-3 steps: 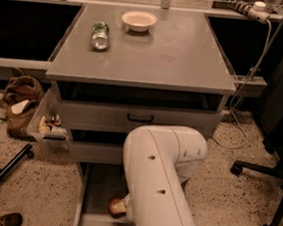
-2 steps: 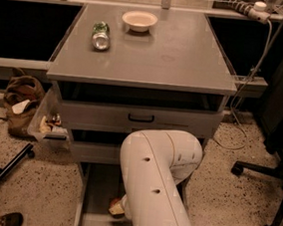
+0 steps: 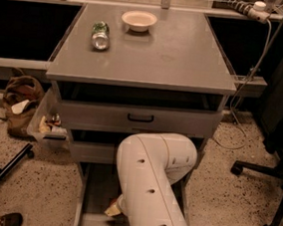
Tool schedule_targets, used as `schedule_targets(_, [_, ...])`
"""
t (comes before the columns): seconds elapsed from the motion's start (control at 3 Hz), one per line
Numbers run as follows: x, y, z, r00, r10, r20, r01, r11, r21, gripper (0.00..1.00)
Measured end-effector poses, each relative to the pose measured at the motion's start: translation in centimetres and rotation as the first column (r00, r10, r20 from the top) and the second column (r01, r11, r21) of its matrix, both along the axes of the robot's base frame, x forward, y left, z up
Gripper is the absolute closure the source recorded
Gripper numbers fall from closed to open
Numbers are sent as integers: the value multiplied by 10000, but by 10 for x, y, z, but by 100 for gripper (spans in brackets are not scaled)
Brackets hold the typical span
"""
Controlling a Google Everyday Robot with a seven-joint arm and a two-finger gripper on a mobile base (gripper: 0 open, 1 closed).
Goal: Pick apple from bottom drawer and place on counter
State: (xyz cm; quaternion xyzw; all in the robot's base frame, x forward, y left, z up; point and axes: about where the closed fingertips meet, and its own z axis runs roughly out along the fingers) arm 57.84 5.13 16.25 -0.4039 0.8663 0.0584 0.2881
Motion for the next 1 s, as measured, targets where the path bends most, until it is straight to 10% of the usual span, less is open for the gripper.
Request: schedule_targets(1.0, [1,9,-12,9981,455,-424,-459,9989,-90,0])
